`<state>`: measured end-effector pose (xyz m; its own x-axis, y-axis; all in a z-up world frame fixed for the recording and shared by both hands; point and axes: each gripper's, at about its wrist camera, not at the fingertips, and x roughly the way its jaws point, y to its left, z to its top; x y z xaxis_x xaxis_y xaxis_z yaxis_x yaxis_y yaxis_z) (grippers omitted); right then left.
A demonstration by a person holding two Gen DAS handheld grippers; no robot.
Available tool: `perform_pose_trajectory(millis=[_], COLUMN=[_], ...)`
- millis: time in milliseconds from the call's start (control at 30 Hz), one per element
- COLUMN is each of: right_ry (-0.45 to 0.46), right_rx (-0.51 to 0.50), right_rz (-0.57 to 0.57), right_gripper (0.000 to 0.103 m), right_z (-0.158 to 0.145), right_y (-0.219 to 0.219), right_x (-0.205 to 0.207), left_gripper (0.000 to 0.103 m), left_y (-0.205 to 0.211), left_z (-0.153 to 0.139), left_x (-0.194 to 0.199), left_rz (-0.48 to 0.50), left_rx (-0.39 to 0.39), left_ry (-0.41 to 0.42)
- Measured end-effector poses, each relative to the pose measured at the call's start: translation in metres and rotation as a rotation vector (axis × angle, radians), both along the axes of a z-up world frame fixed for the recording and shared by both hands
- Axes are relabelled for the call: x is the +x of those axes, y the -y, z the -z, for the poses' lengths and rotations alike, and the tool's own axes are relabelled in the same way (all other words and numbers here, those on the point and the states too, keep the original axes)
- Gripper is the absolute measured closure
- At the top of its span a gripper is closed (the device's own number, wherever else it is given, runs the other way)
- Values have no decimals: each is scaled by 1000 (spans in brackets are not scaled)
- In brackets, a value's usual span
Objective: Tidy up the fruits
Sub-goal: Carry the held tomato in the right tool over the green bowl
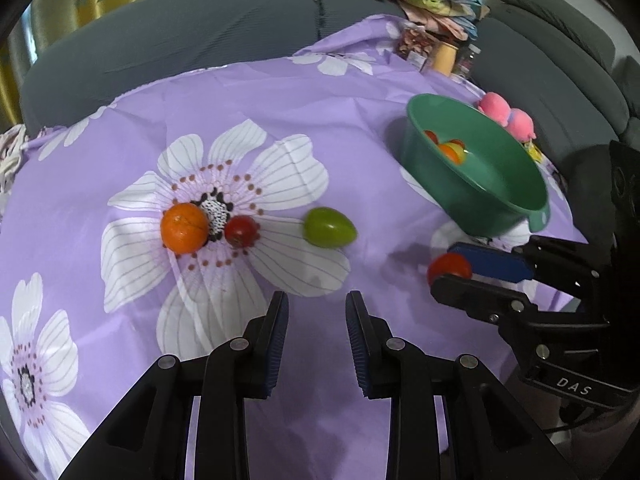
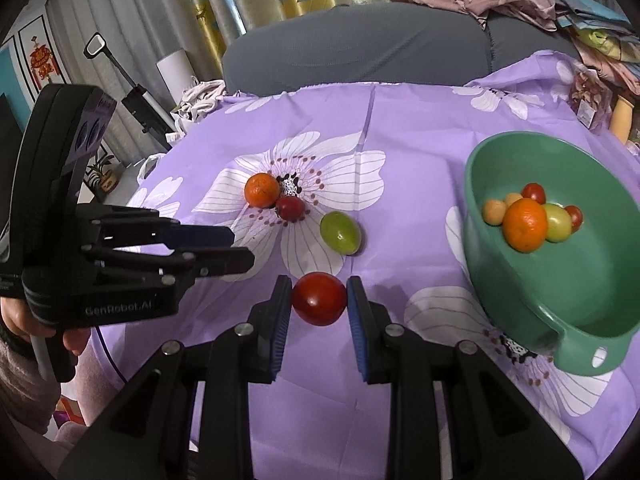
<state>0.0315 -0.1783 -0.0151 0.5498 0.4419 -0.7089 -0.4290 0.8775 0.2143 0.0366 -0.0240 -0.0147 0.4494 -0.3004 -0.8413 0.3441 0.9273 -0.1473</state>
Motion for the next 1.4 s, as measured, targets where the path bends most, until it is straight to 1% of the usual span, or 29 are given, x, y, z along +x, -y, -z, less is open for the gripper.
perform_pose_trajectory(millis=[100, 600, 1000, 1400], right_ry=[6, 50, 86, 98], right_rx=[1, 40, 70, 89], right_rz=[5, 51, 104, 162], right_gripper=[75, 75, 75, 75], right_z=[-2, -16, -24, -25], right_y=[3, 25, 50, 78], right_x=[-3, -12, -13, -7], left_gripper=[73, 73, 73, 73], left_y=[5, 30, 55, 85], left_z=[-3, -16, -27, -34], left_x=[-4, -16, -10, 3], left_rz=[10, 73, 125, 181], left_rx=[-7, 16, 37, 46], left_ry=[3, 30, 54, 71])
